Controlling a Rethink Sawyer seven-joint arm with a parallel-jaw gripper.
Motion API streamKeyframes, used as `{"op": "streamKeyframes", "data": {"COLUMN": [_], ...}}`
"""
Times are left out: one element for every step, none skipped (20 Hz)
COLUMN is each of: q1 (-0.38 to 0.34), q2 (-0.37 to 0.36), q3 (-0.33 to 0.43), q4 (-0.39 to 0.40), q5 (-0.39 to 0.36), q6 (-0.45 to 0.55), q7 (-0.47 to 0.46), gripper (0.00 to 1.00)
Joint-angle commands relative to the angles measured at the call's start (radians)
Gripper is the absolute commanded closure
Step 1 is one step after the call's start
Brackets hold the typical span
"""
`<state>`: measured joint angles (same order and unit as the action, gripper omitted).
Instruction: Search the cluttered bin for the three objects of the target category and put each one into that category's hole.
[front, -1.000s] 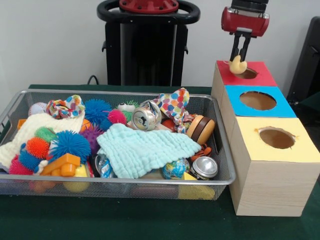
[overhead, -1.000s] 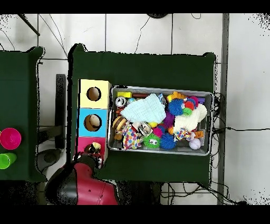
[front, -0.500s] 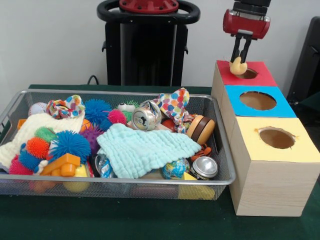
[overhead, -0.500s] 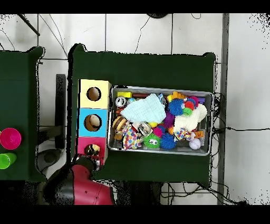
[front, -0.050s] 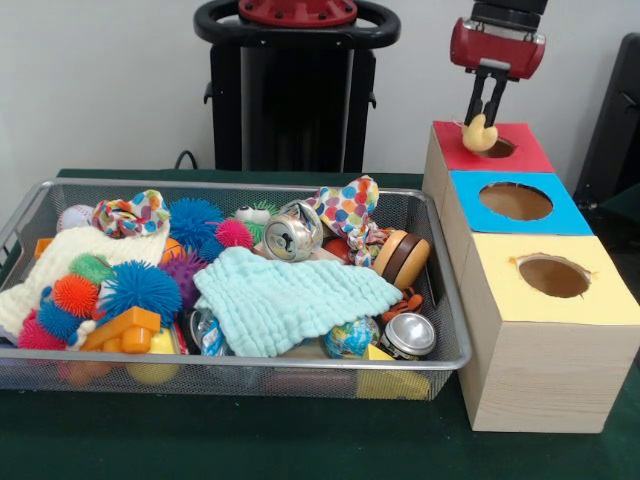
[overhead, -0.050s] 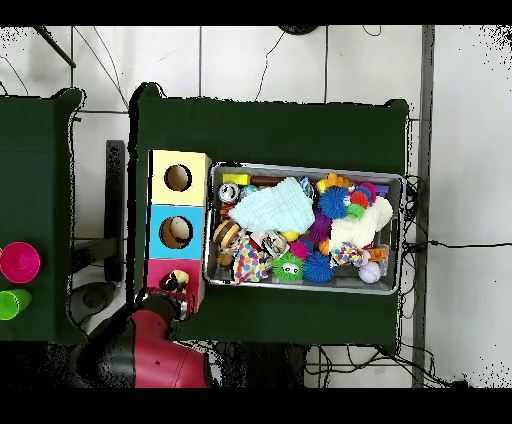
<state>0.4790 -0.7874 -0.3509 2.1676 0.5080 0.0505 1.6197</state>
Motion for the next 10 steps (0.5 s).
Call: {"op": "streamKeyframes", "data": {"q1": [-0.023, -0.032, -0.036, -0.039, -0.04, -0.045, -0.046, -0.045, -0.049, -0.052], "q2": [0.046, 0.043, 0.042, 0.04, 0.039, 0.036, 0.034, 0.034, 0.032, 0.029], "q3": [0.021, 0.029, 0.033, 0.035, 0.036, 0.041, 0.043, 0.043, 0.048, 0.053], "q4": [-0.104, -0.101, -0.1, -0.097, -0.097, -0.092, -0.091, -0.091, -0.088, -0.085], "q5": [0.054, 0.05, 0.047, 0.045, 0.044, 0.041, 0.042, 0.042, 0.041, 0.04], "q6": [0.039, 0.033, 0.029, 0.026, 0.026, 0.022, 0.023, 0.023, 0.02, 0.017], "q7": [0.25, 0.246, 0.244, 0.244, 0.244, 0.244, 0.246, 0.247, 0.248, 0.249], "gripper": [1.0, 1.0, 1.0, 1.0, 1.0, 1.0, 1.0, 1.0, 1.0, 1.0]}}
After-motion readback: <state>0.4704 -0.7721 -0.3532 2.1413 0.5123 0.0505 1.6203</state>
